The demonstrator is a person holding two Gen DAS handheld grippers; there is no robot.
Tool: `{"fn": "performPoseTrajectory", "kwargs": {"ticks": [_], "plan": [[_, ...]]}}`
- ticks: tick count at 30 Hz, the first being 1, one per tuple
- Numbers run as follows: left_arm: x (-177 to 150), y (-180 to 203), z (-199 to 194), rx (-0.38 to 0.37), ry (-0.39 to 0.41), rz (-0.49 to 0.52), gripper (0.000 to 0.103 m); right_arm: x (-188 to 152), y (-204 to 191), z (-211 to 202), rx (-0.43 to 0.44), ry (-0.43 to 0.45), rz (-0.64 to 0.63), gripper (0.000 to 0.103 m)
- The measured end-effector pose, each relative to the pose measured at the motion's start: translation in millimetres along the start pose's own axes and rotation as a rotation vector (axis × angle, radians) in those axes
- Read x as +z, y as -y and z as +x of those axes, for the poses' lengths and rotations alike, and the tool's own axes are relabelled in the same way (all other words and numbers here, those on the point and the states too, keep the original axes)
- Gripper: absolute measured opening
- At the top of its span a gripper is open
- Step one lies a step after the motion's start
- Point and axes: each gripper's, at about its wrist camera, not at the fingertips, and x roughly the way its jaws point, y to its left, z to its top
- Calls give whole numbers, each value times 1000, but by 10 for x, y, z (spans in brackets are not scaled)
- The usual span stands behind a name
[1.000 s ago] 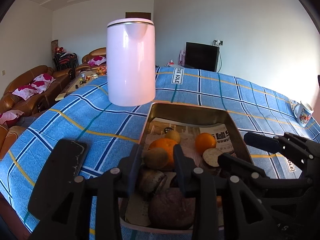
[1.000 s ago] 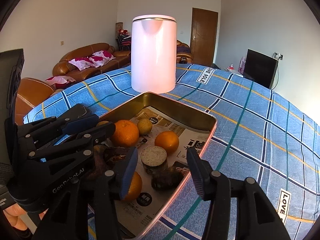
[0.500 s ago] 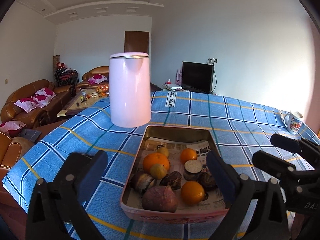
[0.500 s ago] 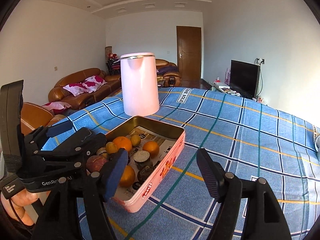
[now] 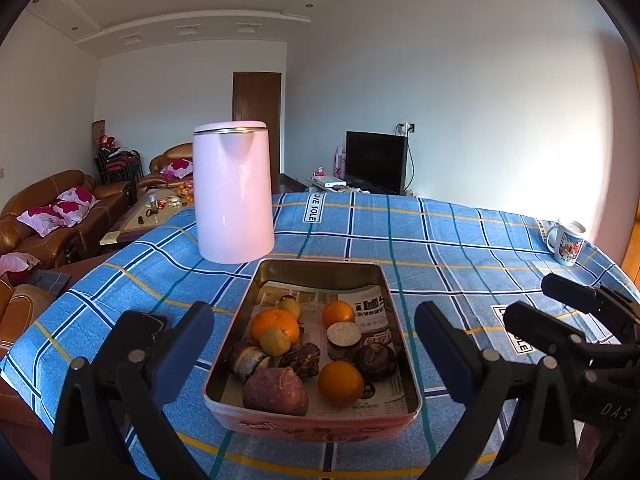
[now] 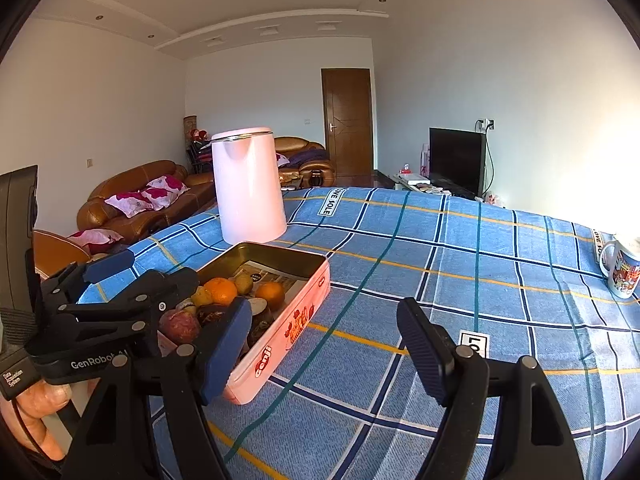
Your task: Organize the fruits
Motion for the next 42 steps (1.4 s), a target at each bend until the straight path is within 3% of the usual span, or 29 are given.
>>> {"fn": "performPoseTrajectory", "kwargs": {"ticks": [18,27,42], "plan": [[28,122,-106,-3,30,24,102,5,62,-281,-26,77,14,77],[29,146,-84,2,20,31,102,13,61,-300,-33,99,18,84],[42,199,-91,-7,1,41,102,15,78,-315,-40,106,13,84]]}}
